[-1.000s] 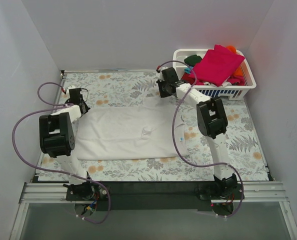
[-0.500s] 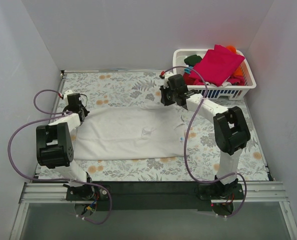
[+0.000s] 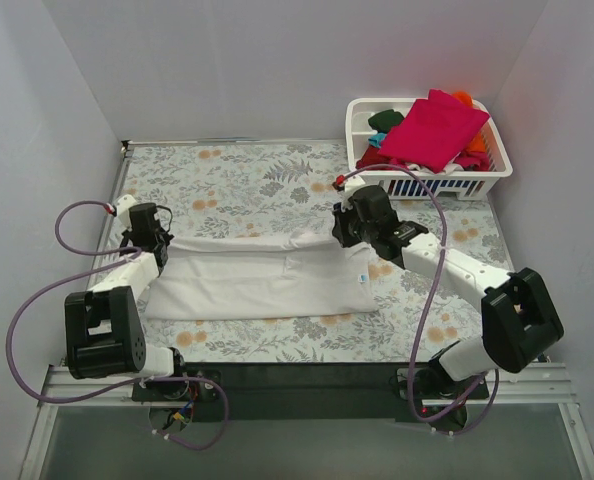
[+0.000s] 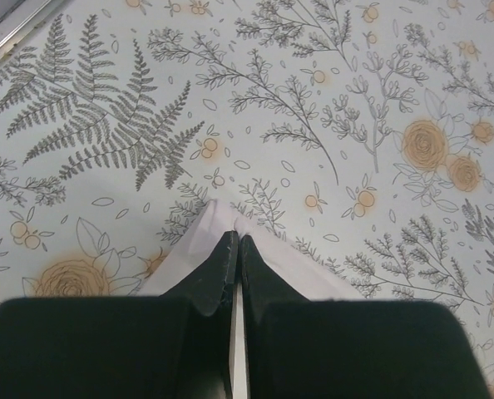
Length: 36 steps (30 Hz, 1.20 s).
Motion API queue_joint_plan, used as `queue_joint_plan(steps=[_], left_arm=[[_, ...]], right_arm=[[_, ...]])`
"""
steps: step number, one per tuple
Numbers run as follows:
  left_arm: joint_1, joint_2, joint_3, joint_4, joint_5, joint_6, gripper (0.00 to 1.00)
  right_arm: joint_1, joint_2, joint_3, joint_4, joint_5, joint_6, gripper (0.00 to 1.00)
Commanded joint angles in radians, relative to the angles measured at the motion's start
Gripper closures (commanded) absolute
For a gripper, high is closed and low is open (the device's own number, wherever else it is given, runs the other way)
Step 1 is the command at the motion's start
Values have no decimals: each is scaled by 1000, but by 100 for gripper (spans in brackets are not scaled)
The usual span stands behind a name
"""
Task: Fold and stack the t-shirts
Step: Fold the tshirt
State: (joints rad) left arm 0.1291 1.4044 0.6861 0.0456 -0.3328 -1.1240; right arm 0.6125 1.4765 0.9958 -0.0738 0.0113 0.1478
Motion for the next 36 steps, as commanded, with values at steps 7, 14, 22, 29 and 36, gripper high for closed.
queue_joint_plan(steps=[7, 14, 22, 29, 36], left_arm=[[6, -107, -85, -21, -118, -26, 100], [6, -188, -152, -32, -121, -56, 100], [6, -275, -211, -71, -103, -88, 99], [6, -439, -261, -89, -163, -128, 59], [4, -597, -280, -84, -210, -148, 33]], right_arm=[[49, -154, -163, 16, 62, 41, 99], [75, -194, -218, -12, 87, 45, 99], [93, -211, -247, -32, 116, 56, 99], [125, -234, -275, -98, 147, 64, 99], [164, -284, -275, -178, 151, 78, 60]])
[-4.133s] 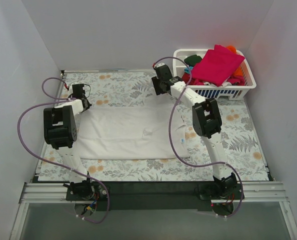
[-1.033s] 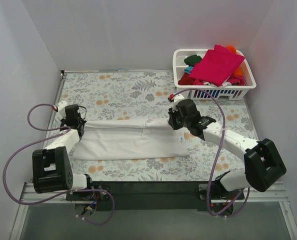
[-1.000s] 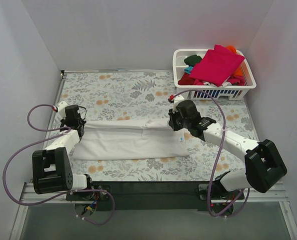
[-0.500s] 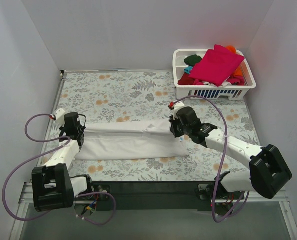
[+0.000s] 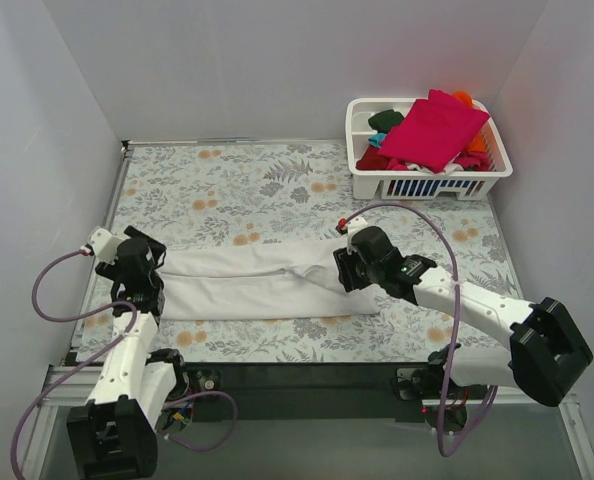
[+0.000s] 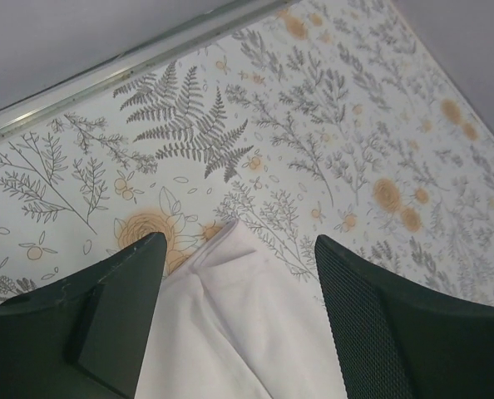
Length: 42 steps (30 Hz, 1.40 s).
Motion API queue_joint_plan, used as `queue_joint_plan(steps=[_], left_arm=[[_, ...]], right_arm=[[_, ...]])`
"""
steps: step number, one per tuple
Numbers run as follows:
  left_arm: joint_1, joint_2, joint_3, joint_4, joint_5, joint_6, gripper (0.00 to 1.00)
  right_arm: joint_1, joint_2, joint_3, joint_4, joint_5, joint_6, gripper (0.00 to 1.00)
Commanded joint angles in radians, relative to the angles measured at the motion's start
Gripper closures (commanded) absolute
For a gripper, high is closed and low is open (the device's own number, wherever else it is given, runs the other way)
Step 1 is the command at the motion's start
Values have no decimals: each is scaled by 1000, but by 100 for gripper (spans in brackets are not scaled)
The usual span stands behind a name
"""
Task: Fold and stack the t-shirts
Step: Fold the tshirt
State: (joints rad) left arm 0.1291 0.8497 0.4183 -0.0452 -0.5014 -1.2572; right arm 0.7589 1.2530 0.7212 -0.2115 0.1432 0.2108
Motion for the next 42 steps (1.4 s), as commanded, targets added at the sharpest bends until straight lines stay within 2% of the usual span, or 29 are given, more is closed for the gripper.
queue_joint_plan(steps=[1, 4, 8, 15, 18, 27, 42], left_arm=[[6, -44, -10, 24, -10, -13, 33], [-5, -5, 0, 39, 32, 1, 31], [-43, 115, 34, 106, 96, 21, 32], [-255, 244, 105, 148, 77, 67, 32], [-290, 299, 120, 150, 73, 65, 31], [-292, 342, 106, 163, 78, 68, 30], [-292, 338, 96, 162, 80, 79, 30]], right_arm=[[20, -73, 1, -45, 21, 18, 57], [22, -109, 32, -42, 21, 21, 54], [22, -60, 87, 10, -8, 10, 53], [46, 143, 182, 101, -105, 18, 54], [80, 190, 219, 118, -126, 22, 54], [146, 312, 248, 176, -177, 53, 55], [171, 393, 285, 202, -73, 50, 60]])
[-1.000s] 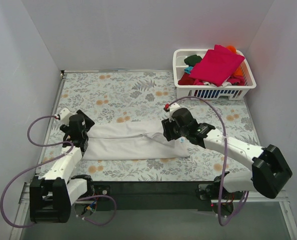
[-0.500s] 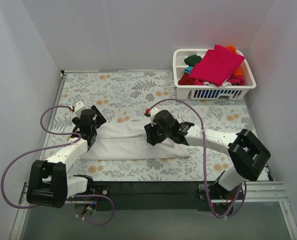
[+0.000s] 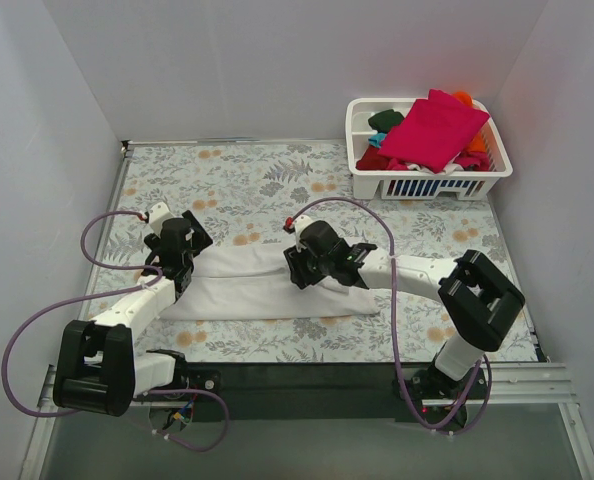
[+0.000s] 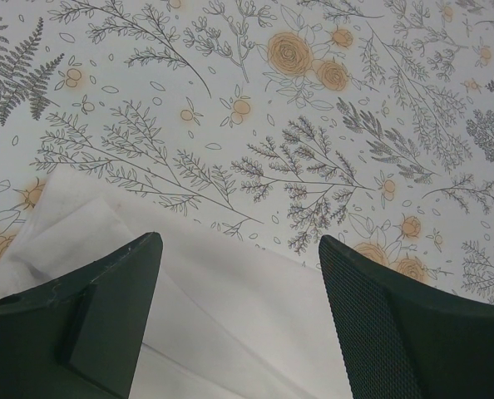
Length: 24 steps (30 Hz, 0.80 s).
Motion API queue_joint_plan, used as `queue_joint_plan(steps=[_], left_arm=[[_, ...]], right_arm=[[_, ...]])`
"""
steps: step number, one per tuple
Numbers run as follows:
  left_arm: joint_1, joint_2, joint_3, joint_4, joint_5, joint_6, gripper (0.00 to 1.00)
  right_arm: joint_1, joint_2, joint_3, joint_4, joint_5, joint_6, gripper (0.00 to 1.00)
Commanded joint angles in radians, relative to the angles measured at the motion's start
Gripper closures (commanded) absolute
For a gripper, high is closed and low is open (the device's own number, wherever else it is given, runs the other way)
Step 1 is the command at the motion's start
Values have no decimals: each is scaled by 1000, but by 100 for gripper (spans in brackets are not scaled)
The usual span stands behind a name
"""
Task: Fold and stack the t-shirts
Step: Fold the tshirt
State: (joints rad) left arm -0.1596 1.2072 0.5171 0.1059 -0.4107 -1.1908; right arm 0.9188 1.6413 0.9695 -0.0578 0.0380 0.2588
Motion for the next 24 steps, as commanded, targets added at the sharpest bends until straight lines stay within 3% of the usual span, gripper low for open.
queue_joint_plan(steps=[1, 3, 6, 7, 9, 17, 24], left_arm=[[-1, -18, -3, 11, -11, 13, 29], [-1, -17, -3, 11, -10, 13, 30], [-3, -15, -3, 11, -8, 14, 30], [-3, -18, -3, 11, -8, 16, 29], [-1, -21, -5, 9, -10, 17, 30], [-3, -5, 0, 3, -14, 20, 30], [-3, 14, 3, 0, -11, 22, 29]], right_arm=[[11, 6, 34, 76, 36, 2, 60], [11, 21, 41, 82, 49, 2, 62], [11, 54, 54, 81, 56, -4, 74], [12, 60, 57, 79, 53, -4, 88], [23, 61, 55, 79, 56, -4, 99], [94, 35, 46, -34, 62, 40, 99], [184, 37, 41, -82, 62, 95, 73]])
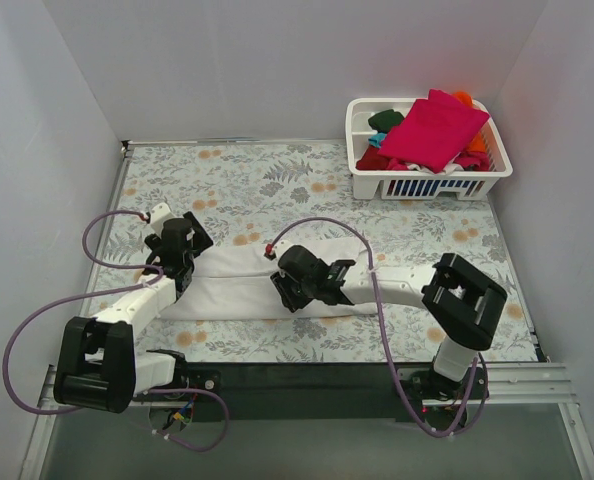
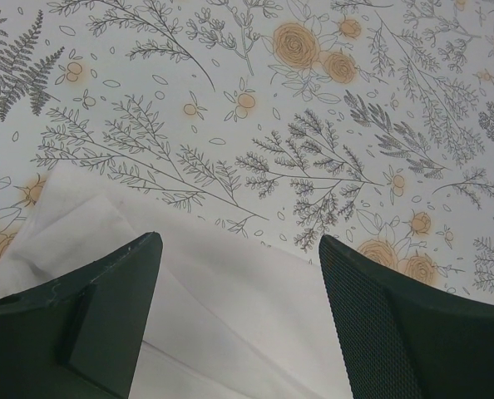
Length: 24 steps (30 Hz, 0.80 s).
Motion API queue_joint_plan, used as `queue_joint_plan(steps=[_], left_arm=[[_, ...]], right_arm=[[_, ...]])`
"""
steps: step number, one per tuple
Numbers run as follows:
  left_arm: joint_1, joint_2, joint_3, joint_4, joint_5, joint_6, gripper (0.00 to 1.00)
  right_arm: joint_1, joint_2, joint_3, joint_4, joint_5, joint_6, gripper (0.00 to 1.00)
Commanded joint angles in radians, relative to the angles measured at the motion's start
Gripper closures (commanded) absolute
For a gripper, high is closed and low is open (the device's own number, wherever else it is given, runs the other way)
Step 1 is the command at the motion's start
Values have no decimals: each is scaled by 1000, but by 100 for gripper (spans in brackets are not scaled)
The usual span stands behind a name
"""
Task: Fold and stack the t-shirts
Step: Fold the tshirt
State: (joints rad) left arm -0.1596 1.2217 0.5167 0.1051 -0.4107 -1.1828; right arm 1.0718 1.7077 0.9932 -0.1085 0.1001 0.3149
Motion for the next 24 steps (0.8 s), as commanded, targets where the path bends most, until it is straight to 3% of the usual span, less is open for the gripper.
queue_joint_plan(steps=[1, 6, 9, 24], left_arm=[[-1, -1, 3, 2, -11, 15, 29], [-3, 7, 5, 2, -4, 14, 29], [-3, 21, 8, 1, 3, 14, 29], [-29, 51, 20, 1, -4, 18, 29]], right_arm=[[46, -31, 19, -37, -5, 41, 67], [79, -98, 10, -68, 42, 59, 61], [73, -181, -16, -82, 212, 46, 53], [-274, -276, -139, -94, 279, -22, 51]])
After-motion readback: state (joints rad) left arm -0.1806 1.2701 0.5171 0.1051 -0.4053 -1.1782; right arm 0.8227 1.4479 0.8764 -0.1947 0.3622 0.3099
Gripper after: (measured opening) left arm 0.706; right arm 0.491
